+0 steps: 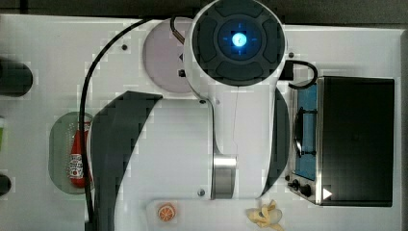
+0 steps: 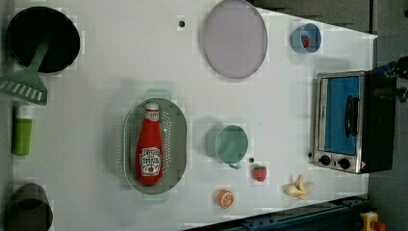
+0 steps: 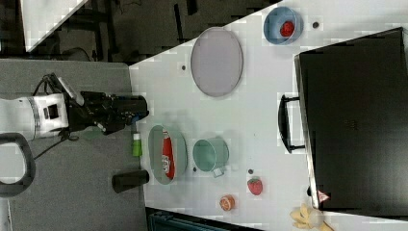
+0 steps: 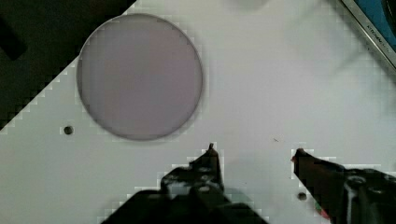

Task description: Pick ketchup from strainer and place it on the table

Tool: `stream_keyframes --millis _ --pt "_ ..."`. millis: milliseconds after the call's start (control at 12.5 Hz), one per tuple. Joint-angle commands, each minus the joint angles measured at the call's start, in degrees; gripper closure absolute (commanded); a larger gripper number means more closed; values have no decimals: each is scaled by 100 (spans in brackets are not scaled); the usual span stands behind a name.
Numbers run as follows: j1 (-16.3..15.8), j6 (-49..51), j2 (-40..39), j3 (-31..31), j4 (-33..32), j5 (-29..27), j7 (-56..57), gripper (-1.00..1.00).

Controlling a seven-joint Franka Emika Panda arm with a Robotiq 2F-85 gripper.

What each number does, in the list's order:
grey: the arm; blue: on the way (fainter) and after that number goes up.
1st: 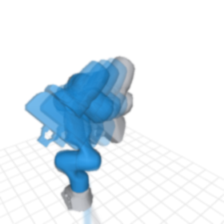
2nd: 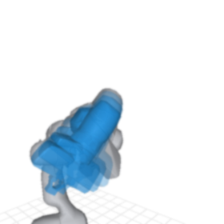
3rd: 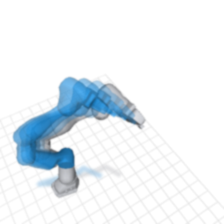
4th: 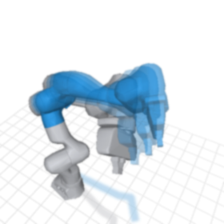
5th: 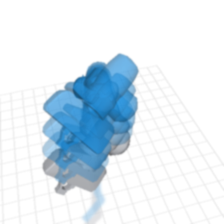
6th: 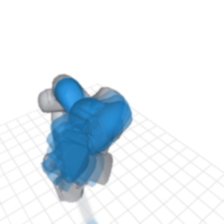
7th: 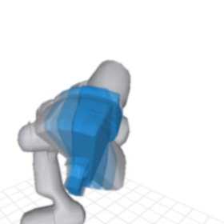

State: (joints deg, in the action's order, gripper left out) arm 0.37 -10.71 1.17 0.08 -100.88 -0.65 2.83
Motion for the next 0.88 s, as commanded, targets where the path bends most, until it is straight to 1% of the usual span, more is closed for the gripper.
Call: stream_keyframes --millis 80,240,400,560,880 --pt "-64 1273 2079 -270 -1068 -44 -431 -58" --pt "-129 1264 1983 -123 -1069 -49 -431 -99" --pt "-259 1160 1800 190 -1068 -63 -431 -100" --pt "-363 878 1575 630 -1067 -63 -432 -100" --pt "-424 280 1069 1654 -1074 -62 -485 -100"
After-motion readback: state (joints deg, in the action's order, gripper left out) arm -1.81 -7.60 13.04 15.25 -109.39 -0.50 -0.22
